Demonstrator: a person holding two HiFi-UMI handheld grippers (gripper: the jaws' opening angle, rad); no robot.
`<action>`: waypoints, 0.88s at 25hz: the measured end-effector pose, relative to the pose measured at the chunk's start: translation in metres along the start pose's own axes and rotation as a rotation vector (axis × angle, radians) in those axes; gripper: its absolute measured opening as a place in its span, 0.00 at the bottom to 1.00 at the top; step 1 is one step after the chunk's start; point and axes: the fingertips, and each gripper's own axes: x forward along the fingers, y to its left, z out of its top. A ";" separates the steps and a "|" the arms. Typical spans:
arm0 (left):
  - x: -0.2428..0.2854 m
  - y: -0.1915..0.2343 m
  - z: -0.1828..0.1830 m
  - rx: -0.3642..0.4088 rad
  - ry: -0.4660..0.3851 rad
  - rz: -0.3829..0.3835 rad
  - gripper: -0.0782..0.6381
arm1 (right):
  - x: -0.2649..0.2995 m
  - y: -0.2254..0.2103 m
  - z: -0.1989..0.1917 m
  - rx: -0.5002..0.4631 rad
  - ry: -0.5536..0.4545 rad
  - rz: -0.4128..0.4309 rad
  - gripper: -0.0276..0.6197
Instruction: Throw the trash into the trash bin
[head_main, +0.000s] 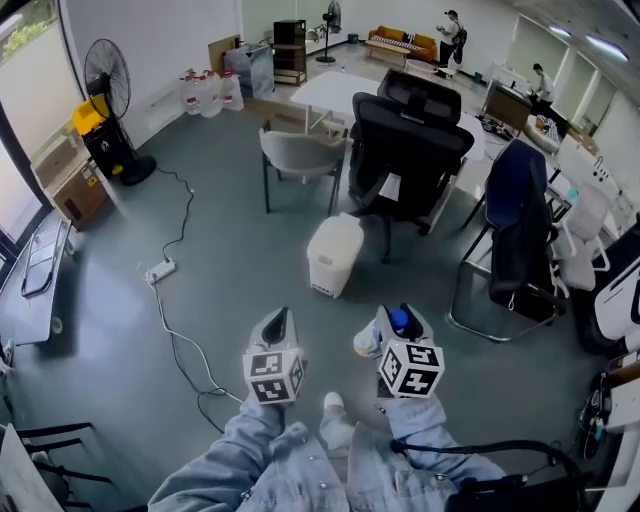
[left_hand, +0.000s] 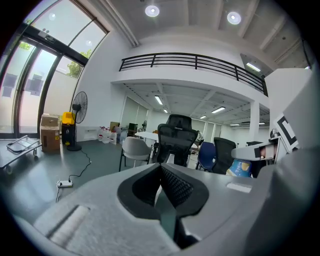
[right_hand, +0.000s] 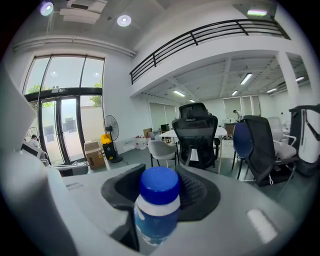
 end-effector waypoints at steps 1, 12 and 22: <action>0.010 -0.003 0.002 0.002 0.003 -0.001 0.12 | 0.008 -0.006 0.004 0.003 0.001 0.001 0.34; 0.116 -0.035 0.024 0.018 0.029 -0.010 0.12 | 0.082 -0.083 0.036 0.048 0.013 -0.008 0.34; 0.183 -0.038 0.030 0.035 0.068 0.002 0.12 | 0.140 -0.133 0.053 0.079 0.029 -0.024 0.34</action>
